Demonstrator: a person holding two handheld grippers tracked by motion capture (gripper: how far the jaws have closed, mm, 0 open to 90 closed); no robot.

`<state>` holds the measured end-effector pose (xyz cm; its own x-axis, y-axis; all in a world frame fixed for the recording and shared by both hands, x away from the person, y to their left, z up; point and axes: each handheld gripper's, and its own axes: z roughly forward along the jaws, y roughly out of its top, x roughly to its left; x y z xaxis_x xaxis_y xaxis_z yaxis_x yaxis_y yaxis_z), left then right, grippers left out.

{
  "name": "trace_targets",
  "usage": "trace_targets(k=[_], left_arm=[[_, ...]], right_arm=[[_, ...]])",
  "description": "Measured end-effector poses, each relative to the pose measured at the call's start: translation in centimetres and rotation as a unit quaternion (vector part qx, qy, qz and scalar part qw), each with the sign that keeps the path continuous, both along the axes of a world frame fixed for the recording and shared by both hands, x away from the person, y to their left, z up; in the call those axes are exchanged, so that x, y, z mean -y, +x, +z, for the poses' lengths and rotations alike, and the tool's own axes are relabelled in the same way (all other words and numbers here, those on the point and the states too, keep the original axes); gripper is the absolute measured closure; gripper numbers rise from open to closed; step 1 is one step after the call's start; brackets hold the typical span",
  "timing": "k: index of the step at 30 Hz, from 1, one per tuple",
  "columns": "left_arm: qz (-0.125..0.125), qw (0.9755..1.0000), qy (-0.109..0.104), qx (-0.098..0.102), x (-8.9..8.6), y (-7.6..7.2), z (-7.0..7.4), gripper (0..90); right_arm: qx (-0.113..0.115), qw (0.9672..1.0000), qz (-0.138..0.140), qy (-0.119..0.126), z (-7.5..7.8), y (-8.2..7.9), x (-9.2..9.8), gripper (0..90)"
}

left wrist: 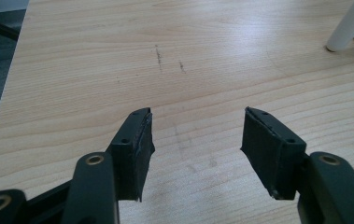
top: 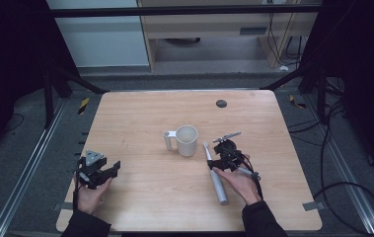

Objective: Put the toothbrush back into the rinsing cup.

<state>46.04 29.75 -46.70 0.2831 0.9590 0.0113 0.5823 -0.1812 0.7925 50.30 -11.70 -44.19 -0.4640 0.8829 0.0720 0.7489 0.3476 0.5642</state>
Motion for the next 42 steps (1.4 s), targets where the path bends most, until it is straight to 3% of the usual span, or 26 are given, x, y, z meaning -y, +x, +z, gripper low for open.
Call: trace_targets(k=[19,42], left_arm=[[-0.002,1.0000,-0.002,-0.002,0.0,0.0,0.0,42.2],[-0.002,1.0000,-0.003,-0.003,0.0,0.0,0.0,42.6]], right_arm=[[-0.051,0.9981,-0.008,-0.034,-1.8,1.4,-1.3,51.8],[-0.079,0.9956,-0.006,-0.050,-3.0,1.8,-2.0,61.2]])
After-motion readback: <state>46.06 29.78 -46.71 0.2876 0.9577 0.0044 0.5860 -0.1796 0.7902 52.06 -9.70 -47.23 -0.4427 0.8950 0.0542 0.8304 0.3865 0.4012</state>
